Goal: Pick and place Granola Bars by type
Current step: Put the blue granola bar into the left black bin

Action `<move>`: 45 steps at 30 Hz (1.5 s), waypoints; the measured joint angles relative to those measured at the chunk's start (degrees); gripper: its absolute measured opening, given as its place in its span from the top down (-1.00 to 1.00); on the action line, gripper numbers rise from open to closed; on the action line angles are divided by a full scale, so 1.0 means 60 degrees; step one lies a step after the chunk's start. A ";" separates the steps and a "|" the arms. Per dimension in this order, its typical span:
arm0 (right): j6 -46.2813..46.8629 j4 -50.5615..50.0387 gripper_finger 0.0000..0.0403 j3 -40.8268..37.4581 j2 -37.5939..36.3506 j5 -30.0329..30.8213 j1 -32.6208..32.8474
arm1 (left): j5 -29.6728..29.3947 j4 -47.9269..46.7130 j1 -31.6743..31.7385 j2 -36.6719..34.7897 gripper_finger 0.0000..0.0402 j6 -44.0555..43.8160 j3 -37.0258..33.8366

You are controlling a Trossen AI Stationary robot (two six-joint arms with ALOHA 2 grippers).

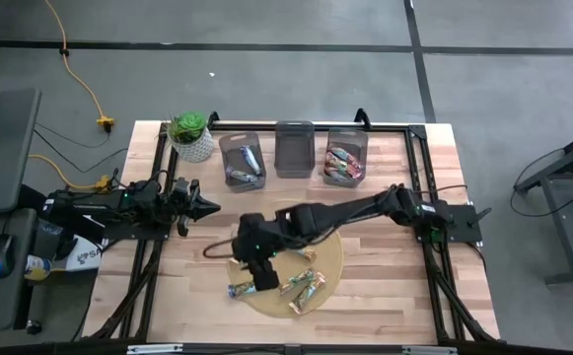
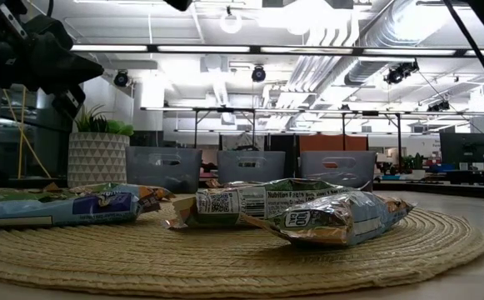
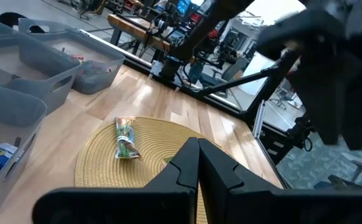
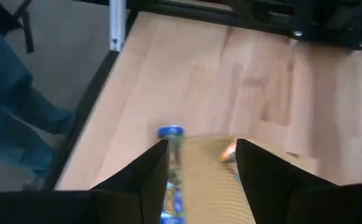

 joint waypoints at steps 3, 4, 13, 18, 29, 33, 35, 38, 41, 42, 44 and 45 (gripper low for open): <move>0.0342 -0.0197 0.14 0.0000 0.0160 -0.0011 0.0130 | -0.0004 0.0004 0.0000 0.0000 1.00 0.0000 0.0000; 0.0394 -0.0178 0.14 0.0000 0.0214 0.0035 0.0151 | -0.0001 0.0003 0.0000 0.0000 1.00 0.0004 0.0000; 0.0529 0.0268 0.14 0.0004 0.1149 -0.0247 0.0202 | 0.0003 -0.0001 0.0000 0.0000 1.00 0.0000 0.0000; 0.0376 -0.0021 0.14 0.0000 0.1519 -0.0409 0.0198 | 0.0003 0.0003 0.0000 0.0000 1.00 0.0000 0.0000; -0.0290 -0.0616 0.14 0.0004 0.2002 -0.0441 0.0548 | 0.0003 -0.0001 0.0000 0.0000 1.00 0.0001 0.0000; -0.0568 -0.0639 0.14 0.0004 0.2055 0.0053 0.0715 | 0.0003 -0.0001 0.0000 0.0000 1.00 0.0004 0.0000; -0.0610 -0.0636 0.14 0.0003 0.2062 0.0272 0.0778 | 0.0003 -0.0001 0.0000 0.0000 1.00 0.0001 0.0000; -0.0659 -0.0396 0.14 -0.0206 0.2062 0.0564 0.0876 | 0.0001 -0.0001 0.0000 0.0000 1.00 0.0000 0.0000; -0.0793 -0.0332 0.14 -0.0444 0.2081 0.0705 0.0988 | 0.0003 -0.0001 0.0000 0.0000 1.00 0.0002 0.0000; -0.0829 -0.0200 0.14 -0.0552 0.2077 0.0808 0.1023 | 0.0001 -0.0001 0.0000 0.0000 1.00 0.0000 0.0000; -0.0815 -0.0116 0.14 -0.0728 0.2077 0.1016 0.1072 | 0.0003 -0.0001 0.0000 0.0000 1.00 0.0000 0.0000; -0.0733 -0.0159 0.14 -0.0754 0.2083 0.1044 0.1078 | -0.0001 -0.0001 0.0000 0.0000 1.00 0.0004 0.0000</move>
